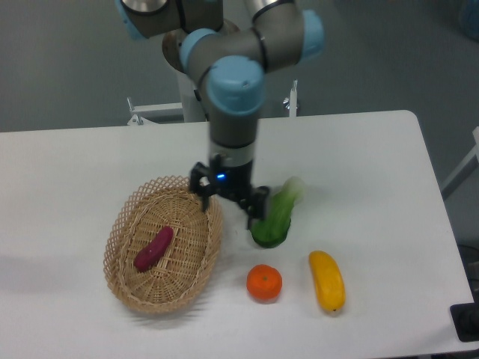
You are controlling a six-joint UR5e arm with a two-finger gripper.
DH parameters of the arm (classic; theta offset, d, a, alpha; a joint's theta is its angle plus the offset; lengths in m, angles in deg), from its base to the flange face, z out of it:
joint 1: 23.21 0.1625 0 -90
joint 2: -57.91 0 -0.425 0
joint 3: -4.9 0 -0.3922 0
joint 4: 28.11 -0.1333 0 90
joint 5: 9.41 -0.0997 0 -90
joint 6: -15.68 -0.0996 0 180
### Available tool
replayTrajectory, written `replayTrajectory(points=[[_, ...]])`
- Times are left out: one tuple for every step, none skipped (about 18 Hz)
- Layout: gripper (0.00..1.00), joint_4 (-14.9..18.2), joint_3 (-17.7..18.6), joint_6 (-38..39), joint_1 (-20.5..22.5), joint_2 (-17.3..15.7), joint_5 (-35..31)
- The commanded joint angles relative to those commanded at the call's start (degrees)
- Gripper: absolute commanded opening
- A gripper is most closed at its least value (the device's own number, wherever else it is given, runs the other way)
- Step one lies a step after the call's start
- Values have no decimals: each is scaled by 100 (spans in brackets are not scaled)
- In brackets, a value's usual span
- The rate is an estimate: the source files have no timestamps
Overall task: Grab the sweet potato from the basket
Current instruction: 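Move the gripper over the wicker basket above the purple sweet potato, then lower the gripper onto the purple sweet potato and close on it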
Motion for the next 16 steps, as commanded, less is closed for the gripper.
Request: replayTrajectory(points=[[100, -122, -9, 9, -132, 140, 0], [100, -289, 0, -9, -246, 281, 0], [100, -447, 0, -17, -317, 404, 9], [100, -553, 0, 9, -387, 501, 9], [100, -615, 9, 18, -466, 589, 0], [100, -633, 9, 35, -537, 668, -9], [100, -651, 9, 44, -572, 739, -18], [100, -634, 9, 44, -599, 792, -26], [100, -642, 17, 44, -608, 801, -61], [100, -642, 44, 44, -625, 818, -96], [100, -633, 87, 44, -643, 836, -105], [100, -642, 131, 61, -652, 854, -166], [100, -642, 158, 62, -678, 862, -254], [100, -642, 158, 62, -713, 880, -307], [100, -642, 158, 62, -731, 906, -343], [100, -642, 158, 62, -731, 941, -352]])
